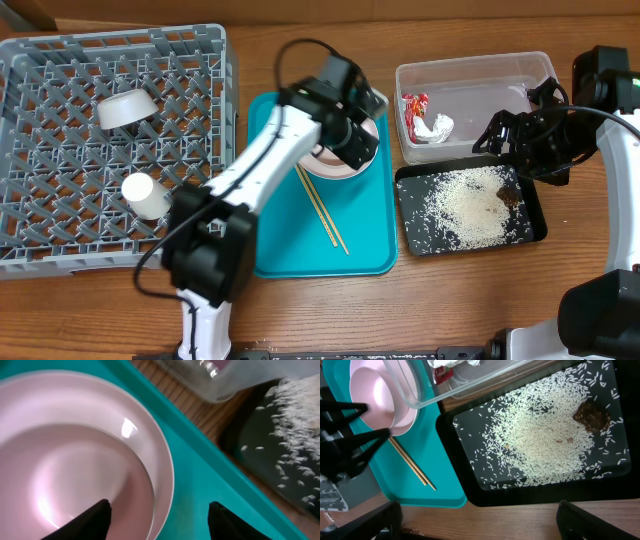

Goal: Sort waste into correct bins and load items into the dishwasher
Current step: 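Reach the left gripper to the pink bowl and grasp its rim, then carry the pink bowl into the dish rack and release it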

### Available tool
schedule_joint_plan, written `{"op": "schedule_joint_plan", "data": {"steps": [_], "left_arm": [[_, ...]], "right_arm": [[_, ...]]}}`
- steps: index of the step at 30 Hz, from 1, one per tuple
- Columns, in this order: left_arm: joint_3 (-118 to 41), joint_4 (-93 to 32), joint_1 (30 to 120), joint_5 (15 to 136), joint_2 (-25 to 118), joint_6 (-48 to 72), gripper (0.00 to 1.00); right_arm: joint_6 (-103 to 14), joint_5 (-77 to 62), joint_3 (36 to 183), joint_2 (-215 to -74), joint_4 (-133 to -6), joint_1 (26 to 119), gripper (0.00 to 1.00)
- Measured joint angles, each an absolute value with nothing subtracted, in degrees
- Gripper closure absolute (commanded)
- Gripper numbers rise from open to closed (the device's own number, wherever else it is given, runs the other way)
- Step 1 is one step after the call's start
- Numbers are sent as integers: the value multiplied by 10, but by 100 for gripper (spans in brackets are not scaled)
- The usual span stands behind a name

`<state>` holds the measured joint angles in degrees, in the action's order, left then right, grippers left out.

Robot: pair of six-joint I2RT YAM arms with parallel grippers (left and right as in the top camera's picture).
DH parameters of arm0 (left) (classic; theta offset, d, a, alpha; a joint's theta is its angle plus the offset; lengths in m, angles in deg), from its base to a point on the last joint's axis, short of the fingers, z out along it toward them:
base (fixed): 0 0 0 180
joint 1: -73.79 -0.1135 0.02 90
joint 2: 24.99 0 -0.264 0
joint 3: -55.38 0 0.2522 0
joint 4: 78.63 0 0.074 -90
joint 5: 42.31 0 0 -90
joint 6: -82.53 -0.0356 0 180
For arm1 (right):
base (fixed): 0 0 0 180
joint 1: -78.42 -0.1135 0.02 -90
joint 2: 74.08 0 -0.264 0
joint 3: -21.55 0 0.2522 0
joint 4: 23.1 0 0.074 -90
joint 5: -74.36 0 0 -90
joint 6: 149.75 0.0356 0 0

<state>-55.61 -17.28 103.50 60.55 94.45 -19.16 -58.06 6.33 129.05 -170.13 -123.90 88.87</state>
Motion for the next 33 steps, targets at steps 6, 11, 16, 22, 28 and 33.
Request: {"op": "schedule_joint_plan", "data": {"steps": [6, 11, 16, 22, 28, 33], "left_arm": [[-556, -162, 1053, 542, 981, -192, 66], [-556, -151, 1053, 522, 981, -192, 71], [-556, -142, 1053, 517, 981, -182, 85], [-555, -142, 1053, 512, 981, -168, 96], [-559, -132, 1053, 504, 980, -165, 96], [-595, -87, 1043, 488, 971, -148, 96]], "right_arm": [[-581, 63, 1290, -1701, -1240, 889, 0], [-581, 63, 1290, -1701, -1241, 889, 0], [-581, 63, 1290, -1701, -1243, 889, 0], [-581, 63, 1290, -1701, -1245, 889, 0], [-580, 63, 1290, -1701, -1246, 889, 0], [-580, 64, 1290, -1701, -1246, 889, 0]]}}
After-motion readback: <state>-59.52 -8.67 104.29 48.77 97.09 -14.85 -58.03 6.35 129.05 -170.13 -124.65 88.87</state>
